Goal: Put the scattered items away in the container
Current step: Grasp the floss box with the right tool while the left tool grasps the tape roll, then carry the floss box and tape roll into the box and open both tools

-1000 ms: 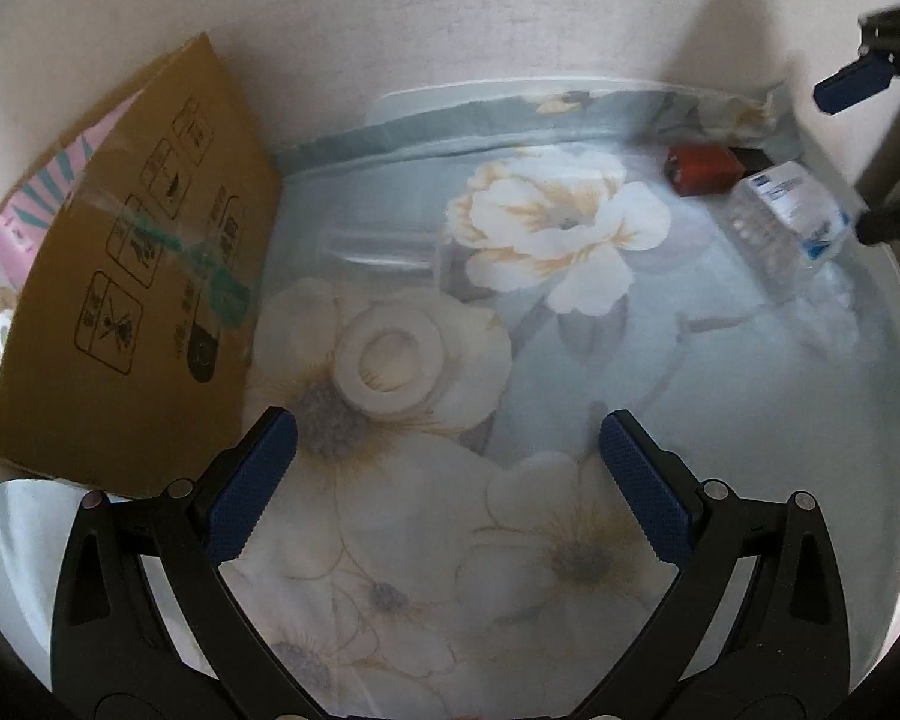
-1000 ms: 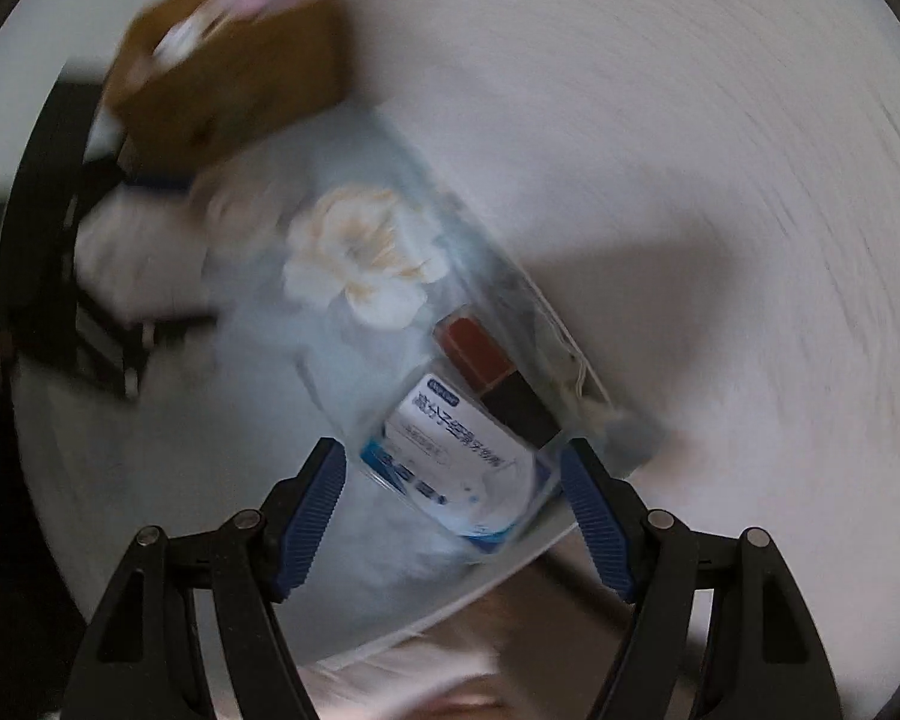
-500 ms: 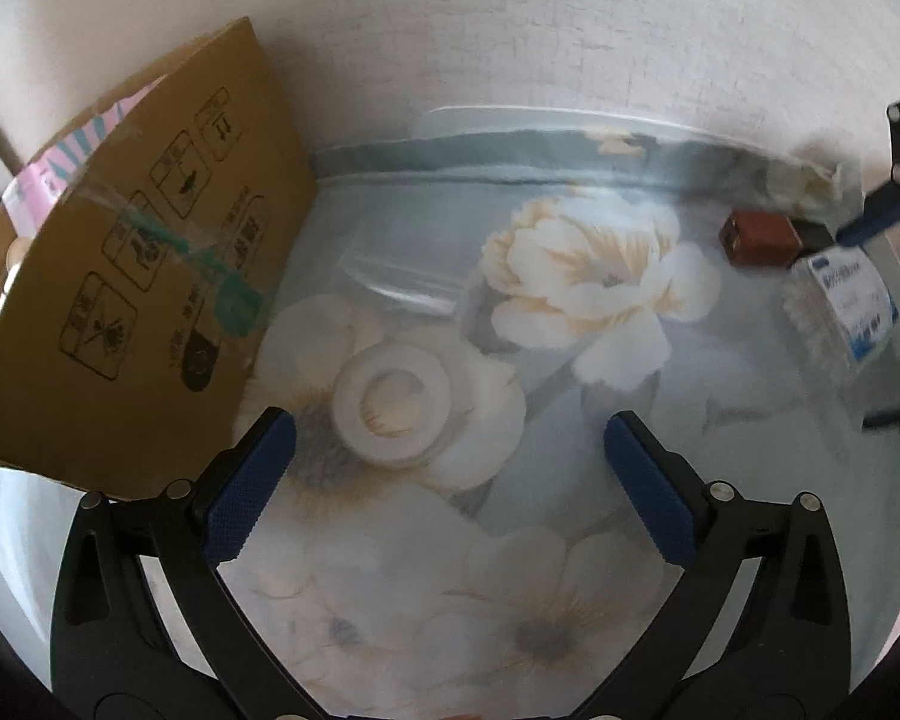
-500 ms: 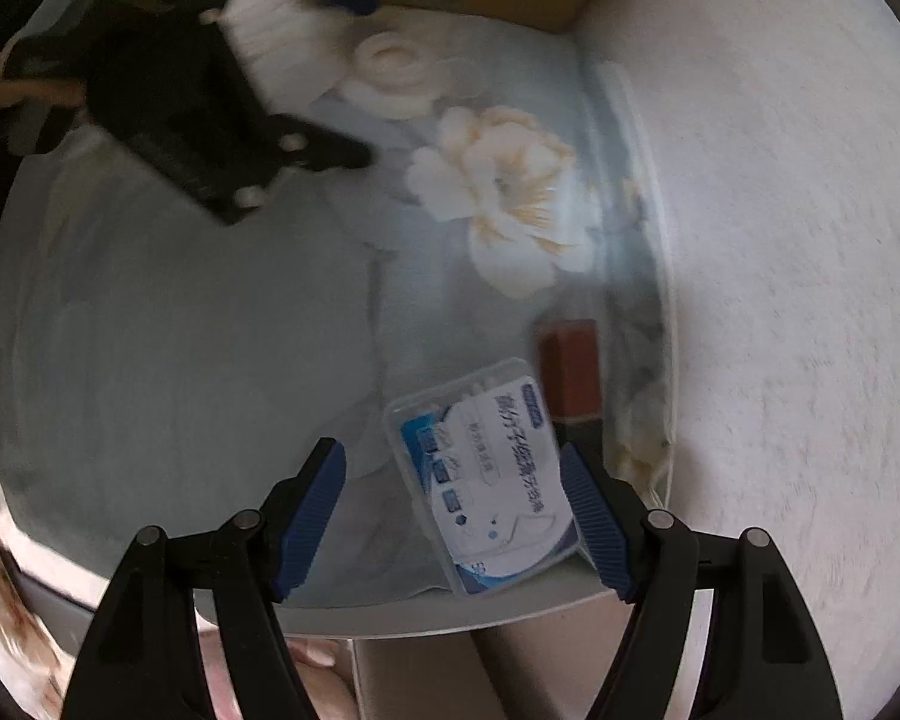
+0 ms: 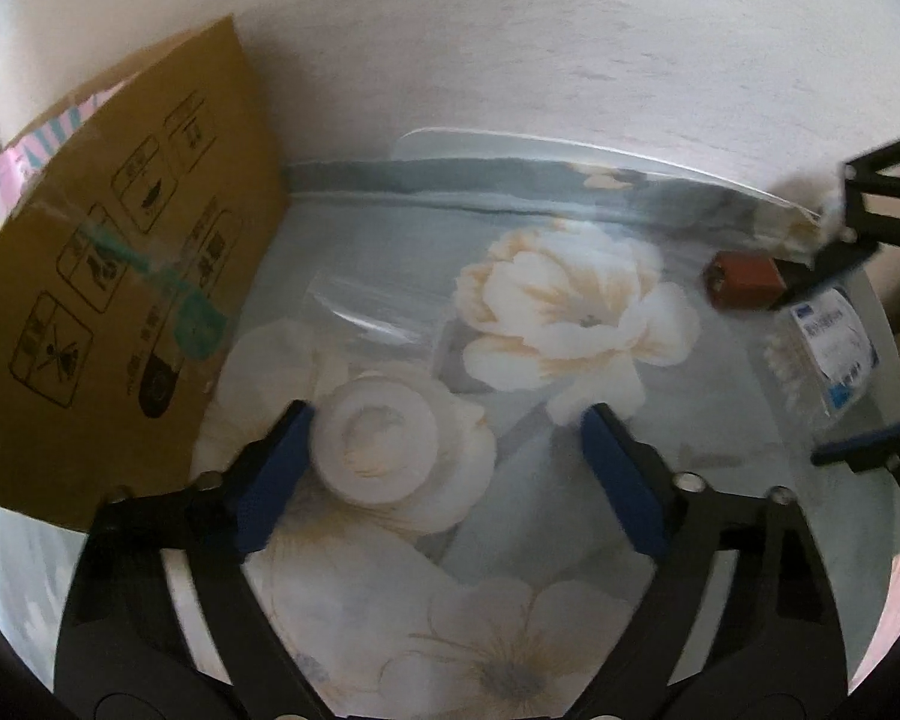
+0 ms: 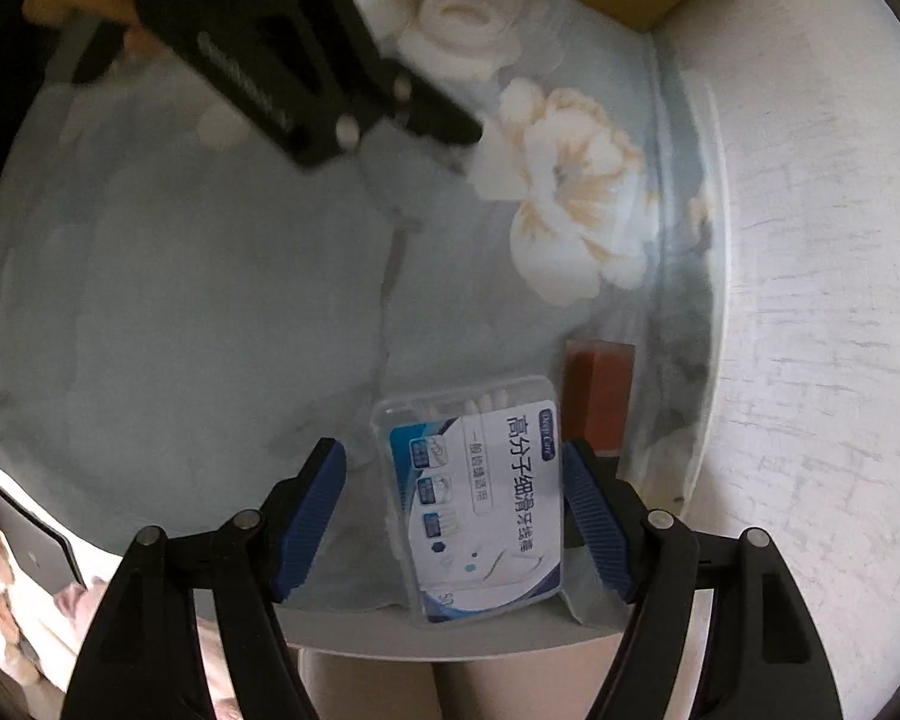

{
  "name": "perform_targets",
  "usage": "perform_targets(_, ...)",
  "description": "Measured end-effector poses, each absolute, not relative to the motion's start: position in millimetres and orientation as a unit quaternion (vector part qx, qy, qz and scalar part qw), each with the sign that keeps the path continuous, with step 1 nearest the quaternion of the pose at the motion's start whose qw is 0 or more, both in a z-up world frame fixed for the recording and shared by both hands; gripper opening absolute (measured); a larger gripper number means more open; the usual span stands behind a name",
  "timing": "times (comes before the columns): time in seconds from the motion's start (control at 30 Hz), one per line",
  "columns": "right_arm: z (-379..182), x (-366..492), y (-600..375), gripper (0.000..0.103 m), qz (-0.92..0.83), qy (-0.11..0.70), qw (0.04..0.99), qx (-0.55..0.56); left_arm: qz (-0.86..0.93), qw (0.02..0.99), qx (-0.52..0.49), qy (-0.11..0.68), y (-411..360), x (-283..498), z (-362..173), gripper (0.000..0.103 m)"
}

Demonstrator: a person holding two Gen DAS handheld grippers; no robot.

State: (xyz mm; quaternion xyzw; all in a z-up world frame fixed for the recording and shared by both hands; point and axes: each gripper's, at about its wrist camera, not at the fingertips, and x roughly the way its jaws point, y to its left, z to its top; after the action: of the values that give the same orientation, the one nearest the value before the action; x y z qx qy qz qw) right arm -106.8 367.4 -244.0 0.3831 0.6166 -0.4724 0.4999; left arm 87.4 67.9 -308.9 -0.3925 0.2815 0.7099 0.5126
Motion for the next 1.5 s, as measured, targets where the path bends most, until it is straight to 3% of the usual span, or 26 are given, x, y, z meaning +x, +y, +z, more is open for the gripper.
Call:
perform_targets(0.03,-243.8,-107.5,367.6,0.067,-0.471,0.615,0.503,0.382,0.709,0.52,-0.384,0.282,65.6,90.2,-307.2,0.066)
perform_targets(0.07,-242.2,-110.3,366.6,0.059,-0.472,0.611,0.503,0.388,0.707,0.525,-0.38,0.282,63.9,91.7,-305.8,0.048)
perform_targets(0.1,-240.6,-113.0,365.8,0.058,-0.472,0.609,0.501,0.394,0.705,0.53,-0.377,0.283,62.4,93.1,-304.4,0.04)
perform_targets(0.63,-183.1,-124.9,357.9,0.057,-0.534,0.522,0.483,0.457,0.666,0.57,-0.39,0.282,36.5,80.1,-281.8,0.039)
perform_targets(0.73,-178.9,-127.1,354.3,0.057,-0.549,0.51,0.467,0.469,0.625,0.615,-0.372,0.304,31.6,80.7,-284.9,0.039)
perform_targets(1.17,-211.2,-144.3,355.7,0.056,-0.566,0.474,0.428,0.521,0.608,0.622,-0.388,0.306,13.9,75.8,-298.5,0.039)
perform_targets(1.5,-205.8,-167.5,361.8,0.056,-0.575,0.463,0.424,0.525,0.604,0.619,-0.389,0.318,-6.9,71.3,-304.9,0.039)
